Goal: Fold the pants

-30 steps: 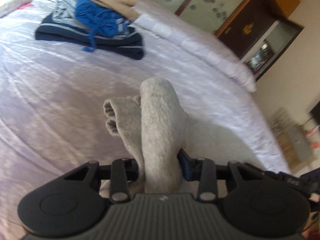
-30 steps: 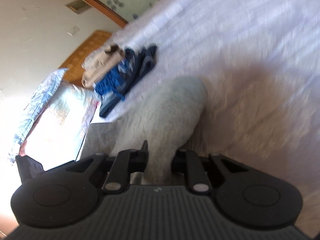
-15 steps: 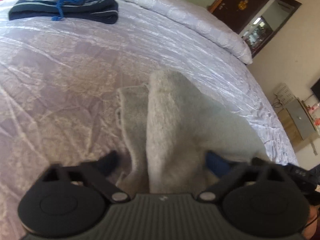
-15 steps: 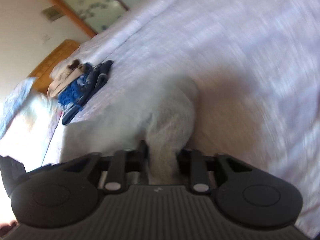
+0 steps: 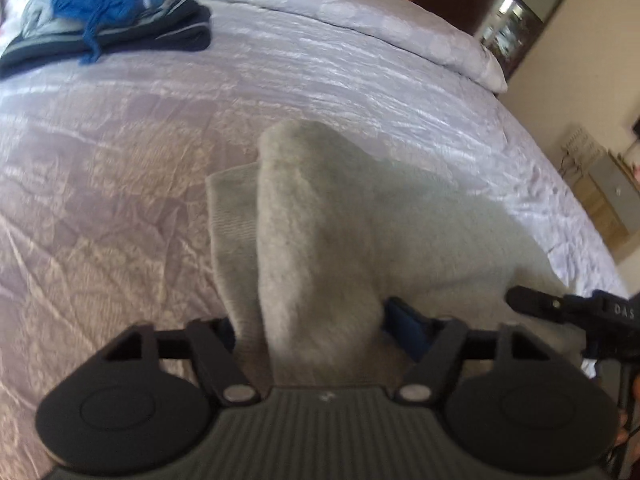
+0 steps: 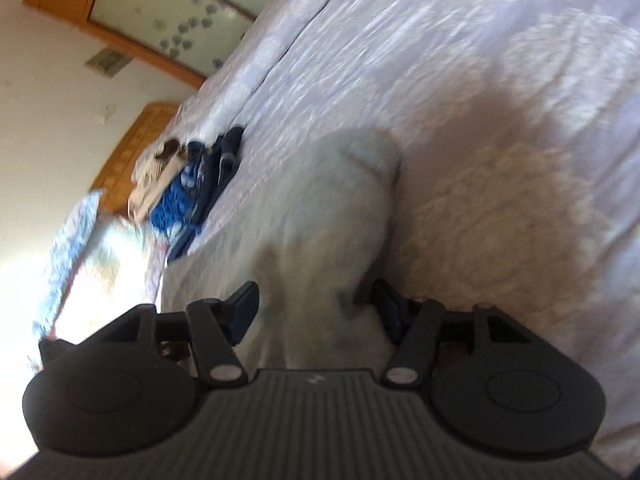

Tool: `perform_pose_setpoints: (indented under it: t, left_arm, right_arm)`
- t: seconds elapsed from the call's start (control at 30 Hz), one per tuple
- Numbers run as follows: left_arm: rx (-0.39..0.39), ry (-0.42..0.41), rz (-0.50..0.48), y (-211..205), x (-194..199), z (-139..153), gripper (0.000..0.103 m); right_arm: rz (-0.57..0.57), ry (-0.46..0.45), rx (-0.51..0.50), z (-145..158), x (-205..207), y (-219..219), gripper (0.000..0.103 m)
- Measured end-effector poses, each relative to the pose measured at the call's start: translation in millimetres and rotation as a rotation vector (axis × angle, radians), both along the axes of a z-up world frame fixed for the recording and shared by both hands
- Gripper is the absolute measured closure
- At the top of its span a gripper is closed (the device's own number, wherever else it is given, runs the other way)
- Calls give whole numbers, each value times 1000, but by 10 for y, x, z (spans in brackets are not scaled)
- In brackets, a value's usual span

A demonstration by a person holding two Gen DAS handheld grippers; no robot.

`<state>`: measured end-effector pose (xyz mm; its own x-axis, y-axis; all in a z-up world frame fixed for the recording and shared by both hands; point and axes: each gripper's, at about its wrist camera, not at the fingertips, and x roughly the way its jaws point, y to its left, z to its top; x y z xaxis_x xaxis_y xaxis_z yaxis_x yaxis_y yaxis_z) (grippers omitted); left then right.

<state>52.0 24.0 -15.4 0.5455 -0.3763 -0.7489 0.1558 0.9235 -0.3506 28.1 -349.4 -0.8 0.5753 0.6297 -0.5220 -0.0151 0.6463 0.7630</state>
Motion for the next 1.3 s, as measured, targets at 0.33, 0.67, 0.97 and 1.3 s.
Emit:
perform_pose_setpoints:
  t: [0.33, 0.67, 0.97, 1.3]
  left_arm:
    - [-56, -30, 26, 64, -109, 158, 71]
    - [-156, -181, 87, 514, 72, 949, 74]
    - [-129, -380, 183, 1315, 635, 2154, 74]
    - [1, -551, 395, 2511, 2100, 3056, 73]
  right_arm:
    - [8, -15, -81, 88, -12, 159, 74]
    - [85, -239, -140, 978, 319, 562, 76]
    - [168, -395, -89, 1831, 1215, 1226, 76]
    - [240, -605, 2, 2831, 2978, 2674, 75]
